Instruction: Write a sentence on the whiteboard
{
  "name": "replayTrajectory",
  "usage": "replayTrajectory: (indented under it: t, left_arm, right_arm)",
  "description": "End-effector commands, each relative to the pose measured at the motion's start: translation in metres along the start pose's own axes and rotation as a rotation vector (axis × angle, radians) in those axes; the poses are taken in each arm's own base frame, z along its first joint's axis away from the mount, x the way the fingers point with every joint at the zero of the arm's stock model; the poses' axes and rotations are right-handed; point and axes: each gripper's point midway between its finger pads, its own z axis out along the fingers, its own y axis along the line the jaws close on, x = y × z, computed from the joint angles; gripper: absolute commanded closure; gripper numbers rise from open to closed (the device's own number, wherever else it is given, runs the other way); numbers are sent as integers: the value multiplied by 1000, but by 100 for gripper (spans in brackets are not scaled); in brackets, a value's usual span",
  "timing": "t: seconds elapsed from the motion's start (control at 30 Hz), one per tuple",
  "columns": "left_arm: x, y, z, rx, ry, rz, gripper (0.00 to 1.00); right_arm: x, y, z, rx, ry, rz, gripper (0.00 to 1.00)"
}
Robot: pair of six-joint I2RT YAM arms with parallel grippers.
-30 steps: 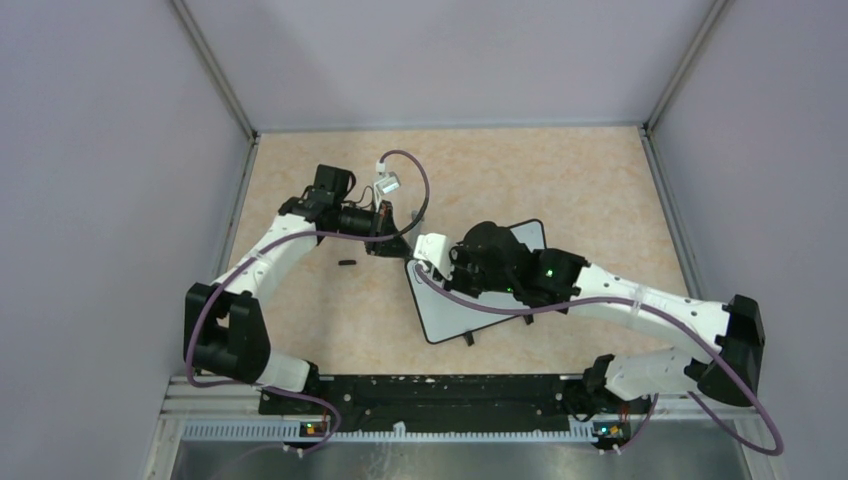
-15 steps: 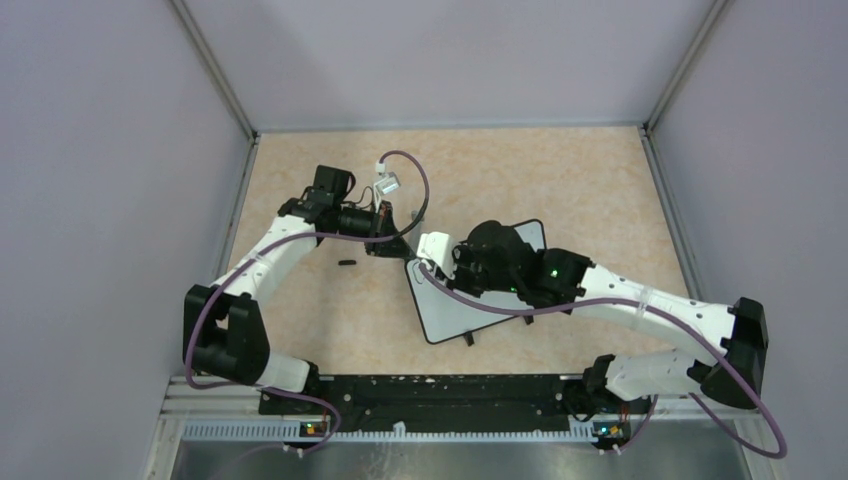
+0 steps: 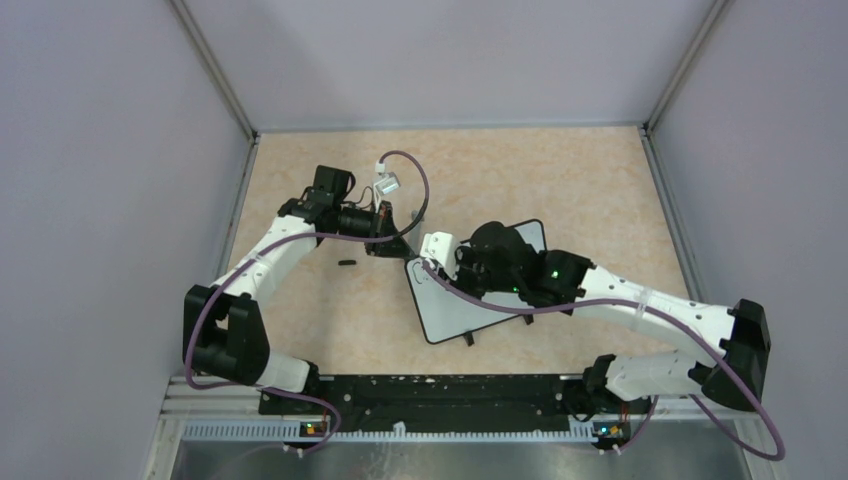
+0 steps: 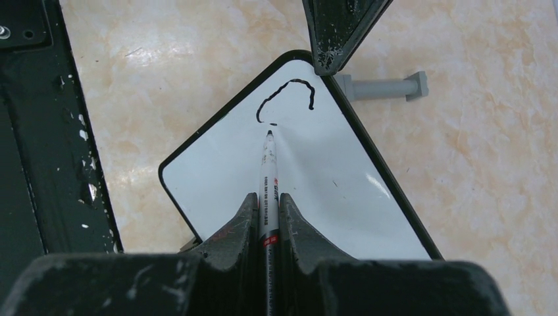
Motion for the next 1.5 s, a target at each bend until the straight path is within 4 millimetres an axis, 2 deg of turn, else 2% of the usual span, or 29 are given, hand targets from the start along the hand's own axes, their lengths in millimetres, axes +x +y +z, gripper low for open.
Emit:
replayTrajectory:
  t: [0.0, 0.83, 1.07, 1.47]
  left_arm:
    - [2, -7, -1, 10, -3, 12, 100]
    - [2, -7, -1, 15, -4, 10, 100]
    - [1, -8, 0, 19, -5, 10, 100]
    - [1, -7, 0, 18, -4, 10, 100]
  right_arm:
    - [-18, -3, -7, 7, -81, 26, 100]
    - [-13, -16, -2, 76, -58, 47, 100]
    - [-13, -27, -1, 132, -50, 53, 100]
    - [-12, -21, 9, 98, -37, 54, 100]
